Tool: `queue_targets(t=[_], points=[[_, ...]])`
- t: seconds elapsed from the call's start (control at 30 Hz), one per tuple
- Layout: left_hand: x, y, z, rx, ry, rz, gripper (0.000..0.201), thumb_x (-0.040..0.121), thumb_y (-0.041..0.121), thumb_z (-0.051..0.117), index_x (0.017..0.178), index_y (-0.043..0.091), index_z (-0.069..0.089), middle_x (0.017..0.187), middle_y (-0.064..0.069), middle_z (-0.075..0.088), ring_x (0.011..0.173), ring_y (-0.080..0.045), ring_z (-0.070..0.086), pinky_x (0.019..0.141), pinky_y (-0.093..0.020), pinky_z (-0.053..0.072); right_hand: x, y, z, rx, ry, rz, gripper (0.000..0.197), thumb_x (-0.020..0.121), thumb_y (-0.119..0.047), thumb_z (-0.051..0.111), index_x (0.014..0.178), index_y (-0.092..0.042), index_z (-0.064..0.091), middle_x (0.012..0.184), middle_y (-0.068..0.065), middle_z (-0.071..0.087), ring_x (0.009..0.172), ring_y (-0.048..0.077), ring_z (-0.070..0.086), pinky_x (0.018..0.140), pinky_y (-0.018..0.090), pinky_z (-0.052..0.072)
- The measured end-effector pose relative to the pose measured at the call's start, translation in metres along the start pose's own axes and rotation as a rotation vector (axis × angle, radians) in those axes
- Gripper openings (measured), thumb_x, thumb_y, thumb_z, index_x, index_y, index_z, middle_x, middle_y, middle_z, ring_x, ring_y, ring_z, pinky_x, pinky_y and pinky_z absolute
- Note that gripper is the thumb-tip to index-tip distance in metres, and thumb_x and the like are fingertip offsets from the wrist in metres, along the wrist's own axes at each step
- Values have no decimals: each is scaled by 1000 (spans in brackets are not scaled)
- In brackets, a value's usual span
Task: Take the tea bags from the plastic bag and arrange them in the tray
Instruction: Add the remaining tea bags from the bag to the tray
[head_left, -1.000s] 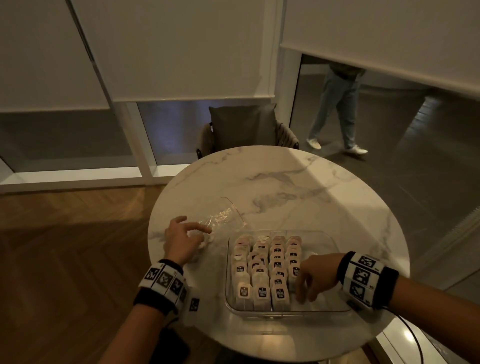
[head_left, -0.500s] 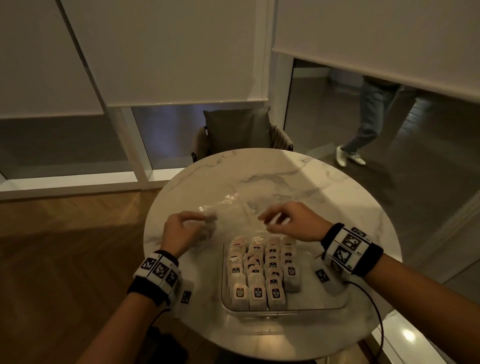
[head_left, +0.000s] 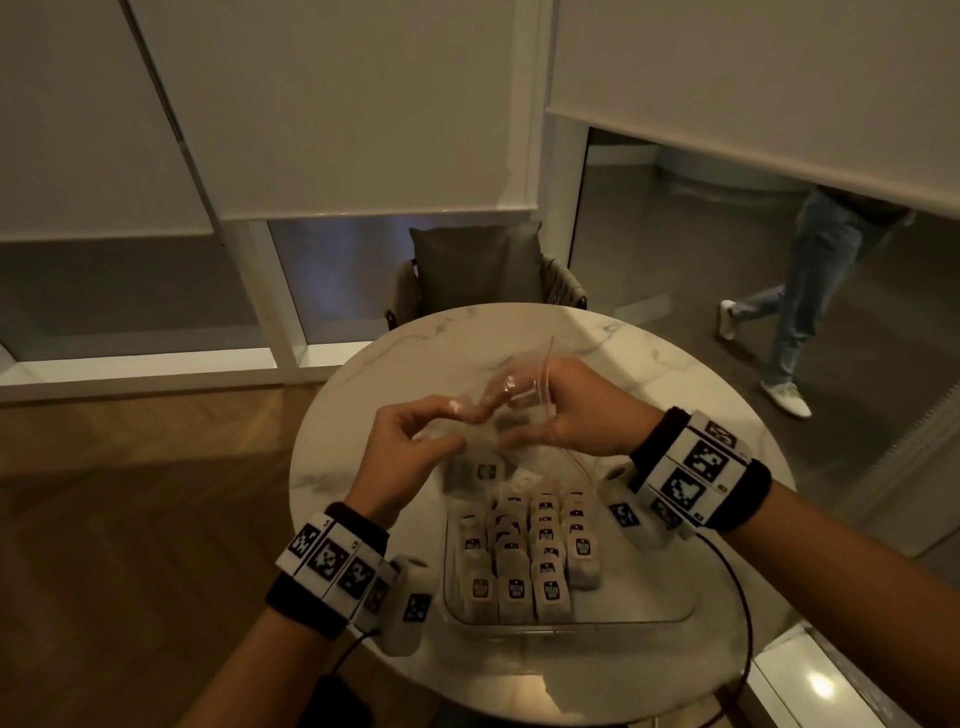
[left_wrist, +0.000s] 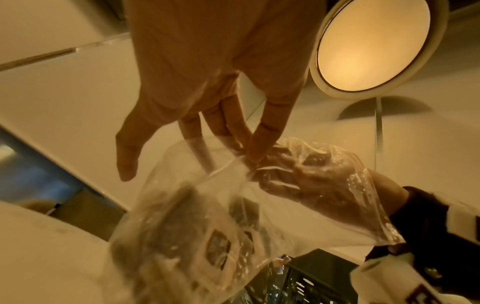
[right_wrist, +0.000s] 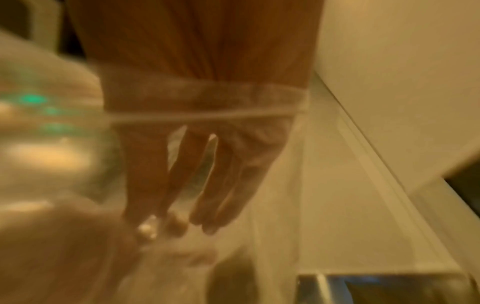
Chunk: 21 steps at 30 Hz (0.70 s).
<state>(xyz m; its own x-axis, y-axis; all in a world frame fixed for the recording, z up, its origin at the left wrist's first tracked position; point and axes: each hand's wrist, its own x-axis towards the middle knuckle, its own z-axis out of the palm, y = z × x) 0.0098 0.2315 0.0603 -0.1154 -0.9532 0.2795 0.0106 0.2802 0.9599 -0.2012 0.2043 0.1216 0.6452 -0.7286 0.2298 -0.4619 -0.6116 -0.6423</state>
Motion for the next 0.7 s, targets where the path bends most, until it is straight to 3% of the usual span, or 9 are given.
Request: queue_targets(t=[0.07, 0.17, 0.23, 0.3, 0.37, 0.43, 0.5, 0.6, 0.7], points=[[-4, -1, 2, -88, -12, 6, 24, 72, 0, 64, 94, -5, 73, 103, -16, 74, 106, -26, 66, 87, -35, 54, -1, -9, -4, -58, -39, 11, 40, 75, -19, 82, 112, -23, 68, 110, -8, 66, 104, 7, 61, 90, 35, 54], [-10, -5, 2, -163, 30, -48, 20, 71, 13, 71, 90, 12, 78, 120, -7, 68, 120, -23, 59, 96, -43, 51, -7, -16, -11, 18, -87, 49, 71, 64, -23, 89, 128, -29, 58, 116, -11, 61, 103, 2, 62, 83, 26, 57], [-14, -7, 0, -254, 99, -150, 31, 72, 28, 76, 103, 26, 73, 130, -3, 61, 125, -24, 54, 99, -55, 49, -13, -14, -14, 119, -36, 93, 80, 61, -22, 91, 132, -32, 54, 116, -11, 59, 96, 1, 65, 80, 24, 58], [-20, -11, 1, -390, 154, -304, 45, 82, 38, 71, 125, 34, 57, 130, -2, 59, 123, -27, 55, 97, -61, 48, -20, -10, -14, 180, 11, 131, 86, 61, -20, 91, 135, -35, 49, 119, -3, 58, 92, 11, 69, 78, 29, 60], [-27, -15, 2, -498, 125, -502, 57, 84, 52, 62, 135, 33, 48, 132, -8, 58, 121, -34, 57, 99, -62, 47, -26, -5, -12, 229, 37, 160, 90, 62, -23, 91, 137, -36, 44, 125, 1, 55, 92, 17, 70, 81, 35, 60], [-36, -20, 5, -610, -1, -644, 61, 86, 55, 53, 136, 19, 51, 132, -20, 60, 119, -43, 59, 100, -60, 47, -33, -1, -7, 258, 29, 170, 88, 65, -42, 86, 139, -35, 39, 128, 4, 55, 96, 16, 69, 84, 35, 59], [-42, -22, 9, -676, -45, -640, 54, 93, 42, 49, 134, 8, 53, 131, -25, 60, 116, -46, 61, 96, -55, 51, -40, 6, -1, 262, 29, 168, 83, 70, -59, 74, 139, -29, 39, 123, 9, 60, 97, 11, 69, 85, 30, 57], [-43, -24, 14, -685, 7, -556, 42, 94, 23, 49, 132, 6, 54, 132, -24, 60, 113, -43, 63, 86, -50, 58, -49, 16, 12, 366, 49, 223, 61, 87, -47, 63, 132, -6, 53, 118, 13, 64, 98, 8, 67, 80, 23, 54], [-42, -24, 19, -645, 9, -501, 37, 93, 17, 51, 128, 9, 57, 123, -19, 65, 105, -35, 68, 75, -41, 61, -55, 15, 22, 79, -7, 213, 31, 97, -28, 54, 122, -13, 64, 113, 1, 68, 88, 3, 65, 76, 18, 53]])
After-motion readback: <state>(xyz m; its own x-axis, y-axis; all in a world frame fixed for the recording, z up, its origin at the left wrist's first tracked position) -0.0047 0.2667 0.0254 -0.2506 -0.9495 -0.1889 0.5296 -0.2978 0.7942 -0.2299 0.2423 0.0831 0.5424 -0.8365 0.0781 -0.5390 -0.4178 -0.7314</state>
